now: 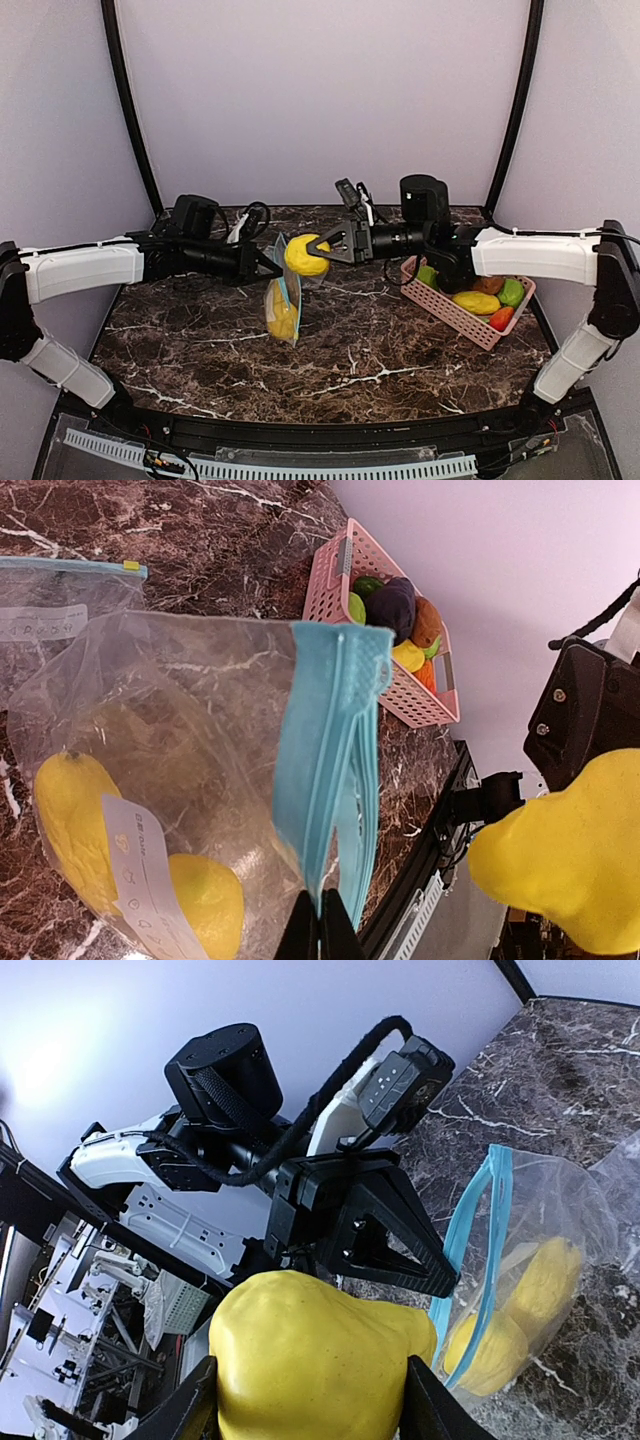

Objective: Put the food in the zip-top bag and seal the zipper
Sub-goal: Place the fake fruit in the zipper food storage bag.

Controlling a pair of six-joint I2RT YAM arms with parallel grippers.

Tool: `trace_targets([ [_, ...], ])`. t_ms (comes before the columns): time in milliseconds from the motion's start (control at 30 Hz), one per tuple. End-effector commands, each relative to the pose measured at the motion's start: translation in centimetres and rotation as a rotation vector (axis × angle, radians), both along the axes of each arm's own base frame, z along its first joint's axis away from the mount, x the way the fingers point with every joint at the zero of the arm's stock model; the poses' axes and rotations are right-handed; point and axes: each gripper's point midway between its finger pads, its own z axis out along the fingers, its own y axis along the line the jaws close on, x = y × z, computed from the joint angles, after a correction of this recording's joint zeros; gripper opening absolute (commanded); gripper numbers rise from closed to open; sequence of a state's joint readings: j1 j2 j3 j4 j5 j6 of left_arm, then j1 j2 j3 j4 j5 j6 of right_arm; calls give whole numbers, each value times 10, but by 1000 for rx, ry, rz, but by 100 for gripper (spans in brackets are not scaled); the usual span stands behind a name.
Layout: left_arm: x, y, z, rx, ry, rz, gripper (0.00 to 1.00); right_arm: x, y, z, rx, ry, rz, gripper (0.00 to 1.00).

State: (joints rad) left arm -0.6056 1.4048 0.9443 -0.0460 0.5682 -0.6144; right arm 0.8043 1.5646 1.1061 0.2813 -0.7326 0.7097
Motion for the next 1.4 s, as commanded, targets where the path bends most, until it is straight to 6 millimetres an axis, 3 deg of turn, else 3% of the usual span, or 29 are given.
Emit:
trace_targets([
  [0, -5, 6, -6, 17, 1, -4, 1, -6, 21, 27, 107, -37, 71, 46],
  [333, -8, 9, -4, 13, -11, -2, 1, 13, 40, -10, 24, 12, 23, 46],
  [900, -9, 7, 3, -8, -34, -25, 1, 49, 42, -89, -274, 46, -172, 45],
  [1367, -12, 3, 16, -51, -59, -50, 1, 67, 45, -119, -360, 99, -252, 45],
])
